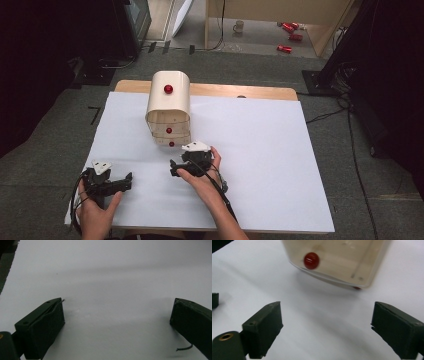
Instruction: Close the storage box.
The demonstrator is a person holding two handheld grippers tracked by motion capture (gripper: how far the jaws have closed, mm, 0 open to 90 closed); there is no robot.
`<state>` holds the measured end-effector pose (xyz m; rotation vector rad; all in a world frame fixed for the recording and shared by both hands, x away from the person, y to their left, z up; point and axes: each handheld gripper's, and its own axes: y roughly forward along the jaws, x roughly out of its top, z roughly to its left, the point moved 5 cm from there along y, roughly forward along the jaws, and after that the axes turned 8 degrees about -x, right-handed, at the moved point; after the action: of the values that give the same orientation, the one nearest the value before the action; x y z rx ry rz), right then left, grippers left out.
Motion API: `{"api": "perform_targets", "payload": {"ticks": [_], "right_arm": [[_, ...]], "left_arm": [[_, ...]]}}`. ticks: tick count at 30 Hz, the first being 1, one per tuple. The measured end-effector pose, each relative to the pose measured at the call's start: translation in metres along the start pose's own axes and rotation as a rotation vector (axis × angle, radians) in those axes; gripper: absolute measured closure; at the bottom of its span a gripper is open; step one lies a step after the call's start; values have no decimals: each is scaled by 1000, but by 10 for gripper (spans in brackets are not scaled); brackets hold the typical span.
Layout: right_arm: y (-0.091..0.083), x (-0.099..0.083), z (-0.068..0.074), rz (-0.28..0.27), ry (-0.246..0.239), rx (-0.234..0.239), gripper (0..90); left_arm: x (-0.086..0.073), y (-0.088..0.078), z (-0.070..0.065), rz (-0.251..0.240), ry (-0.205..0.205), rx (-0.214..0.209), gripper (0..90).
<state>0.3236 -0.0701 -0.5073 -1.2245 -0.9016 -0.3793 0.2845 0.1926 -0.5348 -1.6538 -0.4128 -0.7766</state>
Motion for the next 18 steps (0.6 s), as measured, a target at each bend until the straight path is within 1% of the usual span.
{"api": "perform_targets", "payload": {"ticks": [4, 9, 13, 14, 15, 18], "right_arm": [[-14, -8, -23, -15, 11, -47, 82], [-29, -19, -53, -27, 46, -86, 82], [-38, -29, -71, -22, 55, -114, 82], [-38, -29, -71, -22, 55, -114, 82], [-42, -35, -79, -17, 65, -131, 82], [-48, -43, -93, -14, 85, -146, 82]], "left_arm": [[0, 0, 0, 0, 0, 0, 0], [0, 0, 0, 0, 0, 0, 0], [0, 0, 0, 0, 0, 0, 0], [0, 0, 0, 0, 0, 0, 0], [0, 0, 0, 0, 0, 0, 0], [0, 0, 0, 0, 0, 0, 0]]}}
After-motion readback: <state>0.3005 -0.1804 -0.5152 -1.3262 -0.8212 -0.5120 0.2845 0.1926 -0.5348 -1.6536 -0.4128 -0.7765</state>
